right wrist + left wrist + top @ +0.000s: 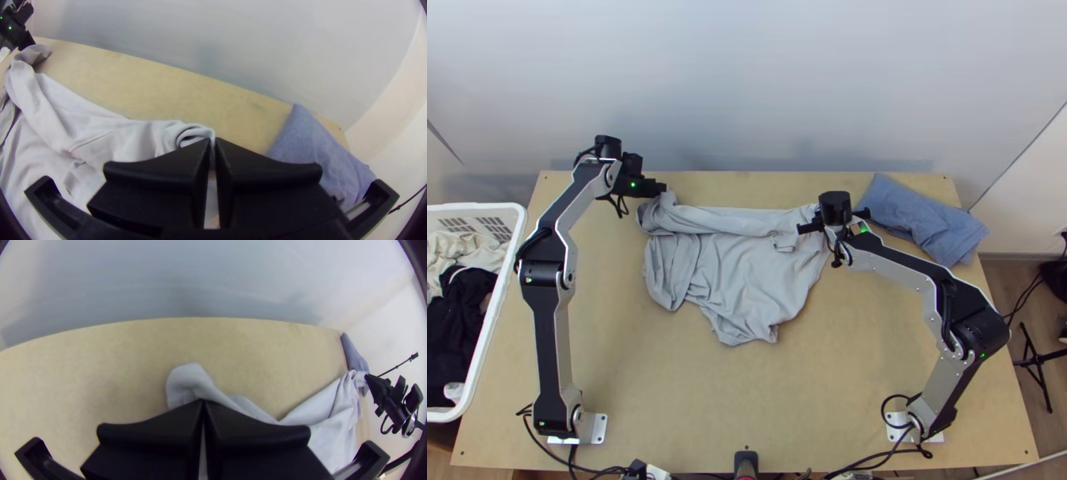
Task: Fold the t-shirt
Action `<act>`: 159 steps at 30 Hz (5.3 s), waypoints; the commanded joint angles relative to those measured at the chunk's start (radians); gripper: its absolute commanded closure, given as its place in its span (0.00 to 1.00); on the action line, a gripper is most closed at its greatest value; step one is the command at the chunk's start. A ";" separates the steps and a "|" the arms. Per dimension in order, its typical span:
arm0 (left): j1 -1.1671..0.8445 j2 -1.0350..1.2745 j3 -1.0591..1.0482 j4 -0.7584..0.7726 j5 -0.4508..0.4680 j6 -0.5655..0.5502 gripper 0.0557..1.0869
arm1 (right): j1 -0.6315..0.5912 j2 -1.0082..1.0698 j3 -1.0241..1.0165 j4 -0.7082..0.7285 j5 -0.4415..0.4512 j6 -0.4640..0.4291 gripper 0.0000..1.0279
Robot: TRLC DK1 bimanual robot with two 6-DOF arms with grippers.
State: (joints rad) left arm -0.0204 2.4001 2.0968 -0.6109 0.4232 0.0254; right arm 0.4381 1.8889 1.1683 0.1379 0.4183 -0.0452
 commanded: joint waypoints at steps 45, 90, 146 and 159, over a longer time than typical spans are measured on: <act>0.050 0.073 0.151 0.005 0.085 -0.183 0.97 | 0.019 0.026 0.025 0.000 -0.001 -0.015 0.97; 0.188 -0.835 -0.057 0.051 -0.333 -0.297 0.97 | -0.030 -0.165 0.962 -0.807 -0.285 0.357 0.97; 0.103 -1.636 -1.564 0.375 -0.259 -0.232 0.97 | -0.018 -0.958 -0.484 -0.224 -0.408 0.435 0.97; 0.106 -0.914 -1.242 0.706 -0.274 -0.220 0.97 | -0.159 -0.544 -0.433 0.129 -0.408 0.390 0.97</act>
State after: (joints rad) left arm 0.0837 1.1320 0.6804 -0.0071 0.1604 -0.1993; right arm 0.3645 1.1343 0.7109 0.1291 0.0132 0.3664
